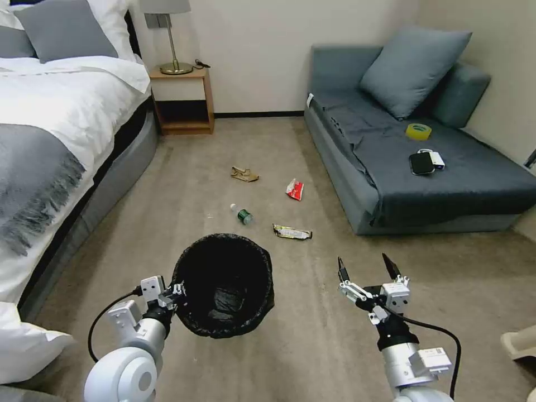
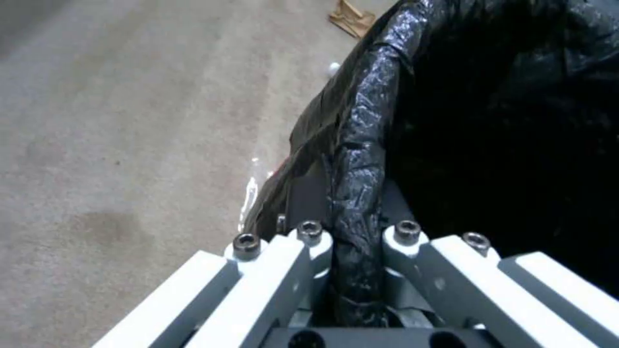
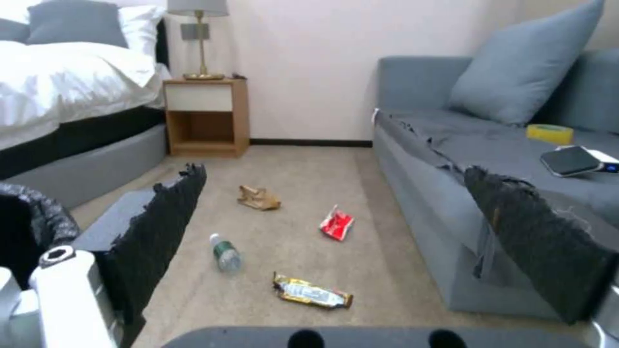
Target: Pick up the trash bin, then pick up the garbage on the floor and place it into the trash bin.
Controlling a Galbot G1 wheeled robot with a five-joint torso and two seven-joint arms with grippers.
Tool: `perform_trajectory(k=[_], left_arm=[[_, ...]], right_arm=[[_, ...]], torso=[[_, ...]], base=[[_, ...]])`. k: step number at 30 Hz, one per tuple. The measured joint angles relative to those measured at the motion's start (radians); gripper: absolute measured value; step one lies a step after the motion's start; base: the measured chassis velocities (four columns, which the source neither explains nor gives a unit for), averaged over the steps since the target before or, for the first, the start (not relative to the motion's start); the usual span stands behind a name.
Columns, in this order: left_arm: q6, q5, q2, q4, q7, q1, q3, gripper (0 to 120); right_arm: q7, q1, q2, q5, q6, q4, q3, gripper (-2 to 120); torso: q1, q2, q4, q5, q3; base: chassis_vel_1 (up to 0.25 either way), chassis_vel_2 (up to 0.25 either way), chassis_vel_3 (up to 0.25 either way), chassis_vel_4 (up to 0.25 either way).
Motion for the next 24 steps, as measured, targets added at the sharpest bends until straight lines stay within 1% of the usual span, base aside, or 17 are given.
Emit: perform_trajectory(k=[6,14,19,24], left_arm=[[-0.006,-0.003,-0.004,-0.003,-0.007,-0.005,-0.024,4],[-0.016,-0.013,0.001,-0.004,-0.008,-0.006,-0.049,4],[-0.022,-0.017,0.002,-0.005,-0.008,-0.006,-0.052,4],[-0.027,-0.021,0.004,-0.005,-0.008,-0.008,-0.053,4]], right_arm=[[-0.017,0.003,-0.008,0.0,-0.011,0.001,0.002,100],[-0.02,0.003,-0.007,0.001,-0.005,-0.006,-0.003,100],[-0.021,0.001,-0.007,0.003,0.002,-0.011,-0.005,100],[-0.021,0.0,-0.006,0.006,0.007,-0.015,-0.005,100]], torso=[[0.0,0.0,0.0,0.0,0.0],[0.0,0.0,0.0,0.0,0.0],[0.0,0.0,0.0,-0.0001,0.0],[0.0,0.0,0.0,0.0,0.0]], base=[[0.0,0.0,0.0,0.0],[0.0,0.0,0.0,0.0],[0.0,0.0,0.0,0.0],[-0.114,0.103,0.097,-0.1]])
